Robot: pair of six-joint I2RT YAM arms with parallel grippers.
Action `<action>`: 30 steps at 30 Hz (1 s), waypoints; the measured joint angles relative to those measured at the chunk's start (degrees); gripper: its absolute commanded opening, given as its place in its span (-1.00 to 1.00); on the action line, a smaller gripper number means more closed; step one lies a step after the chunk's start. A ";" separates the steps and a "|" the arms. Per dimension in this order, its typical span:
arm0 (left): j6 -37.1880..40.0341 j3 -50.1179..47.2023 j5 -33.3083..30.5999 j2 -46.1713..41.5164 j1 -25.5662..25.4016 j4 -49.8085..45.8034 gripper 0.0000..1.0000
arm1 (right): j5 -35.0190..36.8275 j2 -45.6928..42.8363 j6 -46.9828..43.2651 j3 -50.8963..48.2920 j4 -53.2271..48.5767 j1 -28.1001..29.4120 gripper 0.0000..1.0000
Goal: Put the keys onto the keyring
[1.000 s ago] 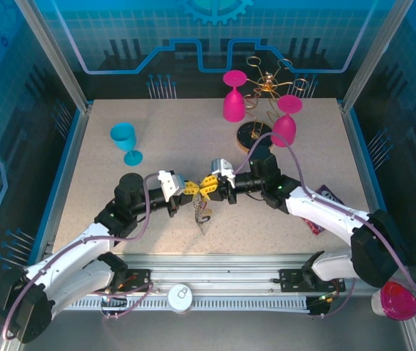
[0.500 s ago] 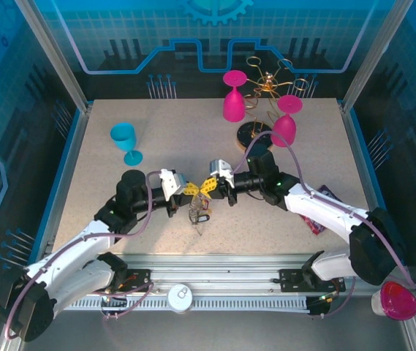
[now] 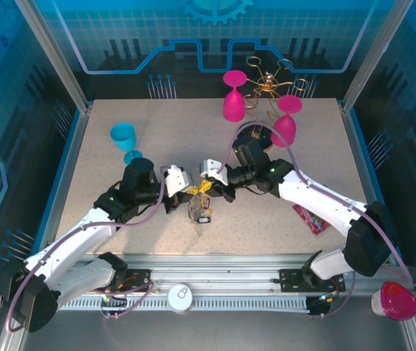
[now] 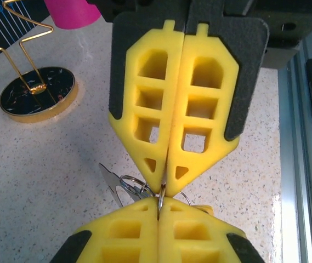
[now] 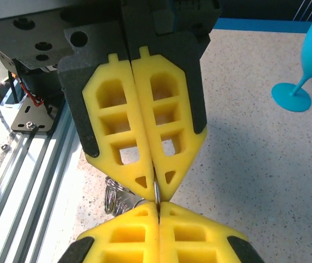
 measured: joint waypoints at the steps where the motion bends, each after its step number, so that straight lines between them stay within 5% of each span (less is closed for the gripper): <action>1: 0.37 0.37 -0.07 0.07 0.00 -0.72 -1.00 | 0.09 0.44 -0.48 0.83 -1.09 0.09 -1.00; 4: 1.66 1.49 -0.15 0.35 0.00 -2.71 -1.00 | 0.50 1.05 -1.11 2.43 -3.30 0.31 -1.00; 8: 1.68 1.31 -0.20 -0.04 0.00 -2.32 -1.00 | -0.79 0.63 1.97 1.20 -0.61 -0.33 -0.43; 11: -0.02 -1.62 -0.20 -1.70 0.00 0.92 -1.00 | -3.63 -2.78 6.62 -5.05 8.17 -2.32 -0.34; 18: -5.66 -7.63 0.04 -4.42 0.00 9.66 -1.00 | -8.22 -5.29 14.88 -15.34 23.15 -4.13 -0.29; 30: -10.54 -9.16 2.67 -5.27 0.00 17.05 -1.00 | -11.34 -2.78 18.67 -16.59 31.54 -4.13 -0.42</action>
